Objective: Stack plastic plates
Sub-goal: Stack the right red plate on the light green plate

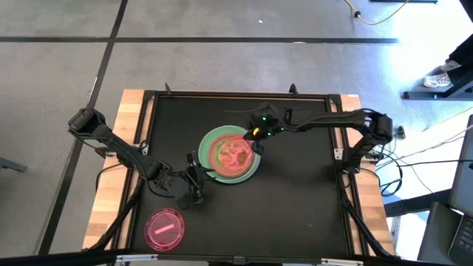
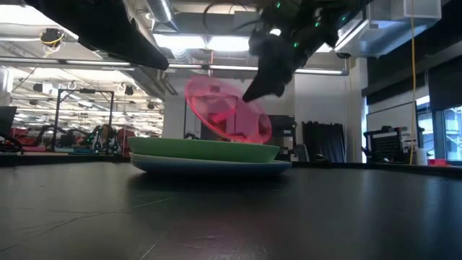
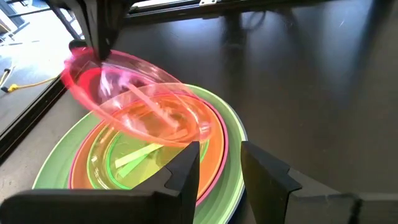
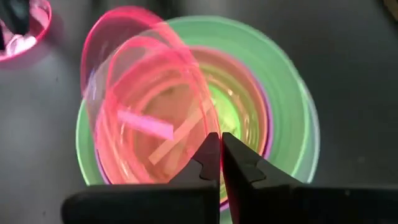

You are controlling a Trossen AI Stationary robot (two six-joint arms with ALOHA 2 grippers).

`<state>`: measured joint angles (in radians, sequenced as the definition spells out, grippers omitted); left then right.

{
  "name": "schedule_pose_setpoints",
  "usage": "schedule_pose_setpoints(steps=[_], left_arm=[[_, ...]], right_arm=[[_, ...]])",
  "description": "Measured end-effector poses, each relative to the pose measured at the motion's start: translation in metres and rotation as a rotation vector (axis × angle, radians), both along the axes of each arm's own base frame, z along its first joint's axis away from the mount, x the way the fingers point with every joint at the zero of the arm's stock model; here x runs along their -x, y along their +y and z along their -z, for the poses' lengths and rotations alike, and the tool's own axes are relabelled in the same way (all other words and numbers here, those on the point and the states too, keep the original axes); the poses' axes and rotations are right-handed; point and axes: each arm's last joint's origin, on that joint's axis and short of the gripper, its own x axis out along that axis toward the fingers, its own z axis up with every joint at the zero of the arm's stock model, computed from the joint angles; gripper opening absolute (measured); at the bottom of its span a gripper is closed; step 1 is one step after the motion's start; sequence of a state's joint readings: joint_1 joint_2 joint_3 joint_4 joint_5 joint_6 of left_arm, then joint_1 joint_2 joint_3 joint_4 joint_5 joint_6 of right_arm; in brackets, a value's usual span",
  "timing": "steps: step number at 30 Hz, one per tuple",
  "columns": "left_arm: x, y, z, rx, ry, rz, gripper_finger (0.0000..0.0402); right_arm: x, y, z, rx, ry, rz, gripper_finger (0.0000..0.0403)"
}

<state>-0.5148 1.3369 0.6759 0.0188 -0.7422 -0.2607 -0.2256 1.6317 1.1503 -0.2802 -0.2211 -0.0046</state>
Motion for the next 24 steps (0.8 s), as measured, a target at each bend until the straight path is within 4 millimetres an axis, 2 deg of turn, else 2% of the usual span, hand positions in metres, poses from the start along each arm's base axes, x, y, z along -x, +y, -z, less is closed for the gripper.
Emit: schedule_pose_setpoints(steps=[6,9,24], left_arm=[[0.000,0.000,0.000,0.000,0.000,0.000,0.0110],[0.000,0.000,0.000,0.000,0.000,0.000,0.0110],[0.000,0.000,0.000,0.000,0.000,0.000,0.0110]], right_arm=[[-0.012,-0.007,0.027,-0.020,0.050,0.005,0.0003],[-0.017,-0.009,0.035,-0.011,0.044,0.012,0.0003],[-0.022,-0.012,0.043,0.042,0.053,0.061,0.0003]])
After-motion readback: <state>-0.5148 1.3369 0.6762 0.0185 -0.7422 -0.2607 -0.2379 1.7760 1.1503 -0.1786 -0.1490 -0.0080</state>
